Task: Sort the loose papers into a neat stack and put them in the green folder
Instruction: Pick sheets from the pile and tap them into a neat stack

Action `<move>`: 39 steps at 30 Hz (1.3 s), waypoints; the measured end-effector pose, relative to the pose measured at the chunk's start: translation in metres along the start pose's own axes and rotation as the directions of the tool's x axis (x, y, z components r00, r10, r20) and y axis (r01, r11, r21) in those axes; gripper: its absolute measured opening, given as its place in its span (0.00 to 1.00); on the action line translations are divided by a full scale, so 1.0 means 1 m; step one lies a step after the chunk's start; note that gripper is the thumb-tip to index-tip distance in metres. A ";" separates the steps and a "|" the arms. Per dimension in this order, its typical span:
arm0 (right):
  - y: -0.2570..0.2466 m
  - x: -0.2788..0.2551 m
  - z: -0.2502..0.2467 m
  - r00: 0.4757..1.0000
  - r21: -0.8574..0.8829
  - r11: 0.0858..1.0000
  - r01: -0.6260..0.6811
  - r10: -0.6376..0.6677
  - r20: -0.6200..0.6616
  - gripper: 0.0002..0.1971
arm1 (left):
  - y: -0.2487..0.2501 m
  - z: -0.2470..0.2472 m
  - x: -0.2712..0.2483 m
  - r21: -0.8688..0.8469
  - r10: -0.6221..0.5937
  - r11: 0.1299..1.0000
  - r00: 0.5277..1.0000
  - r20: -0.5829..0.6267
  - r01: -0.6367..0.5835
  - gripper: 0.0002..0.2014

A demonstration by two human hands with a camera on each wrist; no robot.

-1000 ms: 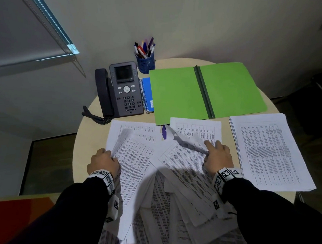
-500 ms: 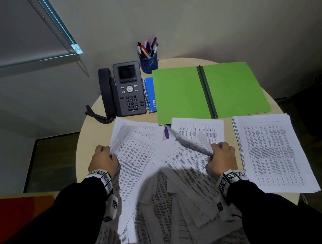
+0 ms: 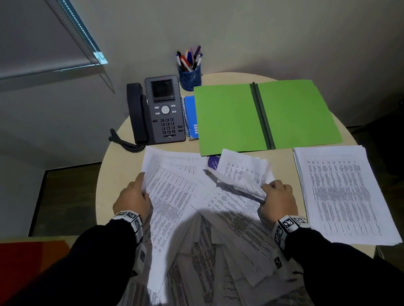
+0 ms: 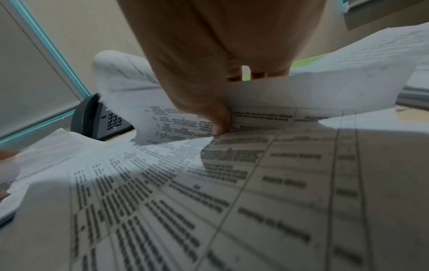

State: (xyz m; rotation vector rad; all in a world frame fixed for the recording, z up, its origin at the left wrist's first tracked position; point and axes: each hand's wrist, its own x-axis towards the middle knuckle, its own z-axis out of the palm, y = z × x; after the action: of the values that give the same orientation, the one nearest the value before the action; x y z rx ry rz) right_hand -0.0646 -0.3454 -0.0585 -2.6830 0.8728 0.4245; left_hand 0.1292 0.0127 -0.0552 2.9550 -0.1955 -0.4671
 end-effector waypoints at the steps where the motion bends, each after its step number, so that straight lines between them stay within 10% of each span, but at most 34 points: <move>1: -0.002 -0.001 0.001 1.000 -0.003 1.000 -0.001 0.001 0.012 0.29 | 0.000 0.000 0.001 0.013 0.000 1.000 1.000 0.023 -0.001 0.35; 11: -0.005 0.001 0.001 0.996 0.014 0.997 -0.078 0.077 0.033 0.30 | 0.002 0.004 0.006 -0.064 -0.067 0.996 0.998 -0.004 0.067 0.09; 18: -0.004 0.002 0.003 0.995 0.062 0.994 -0.095 0.093 0.043 0.28 | 0.000 -0.006 0.019 -0.045 -0.060 0.997 0.992 0.107 0.065 0.07; 26: -0.001 0.014 -0.012 0.939 0.280 0.897 -0.341 0.340 0.054 0.39 | -0.002 -0.005 -0.010 -0.040 0.123 0.991 0.978 -0.166 -0.132 0.06; 30: 0.006 0.024 -0.018 0.913 0.350 0.844 -0.407 0.377 0.154 0.53 | 0.009 -0.015 -0.020 -0.275 0.009 0.961 0.999 -0.039 -0.019 0.05; 39: 0.016 0.019 -0.025 0.906 0.372 0.826 -0.423 0.397 0.149 0.41 | -0.008 -0.029 -0.032 -0.528 -0.099 0.836 0.988 0.120 0.148 0.06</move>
State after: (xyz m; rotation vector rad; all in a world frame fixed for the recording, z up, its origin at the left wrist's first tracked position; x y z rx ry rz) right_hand -0.0548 -0.3768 -0.0450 -2.0930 1.3619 0.3729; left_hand 0.1092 0.0288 -0.0200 2.4018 0.1080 -0.5621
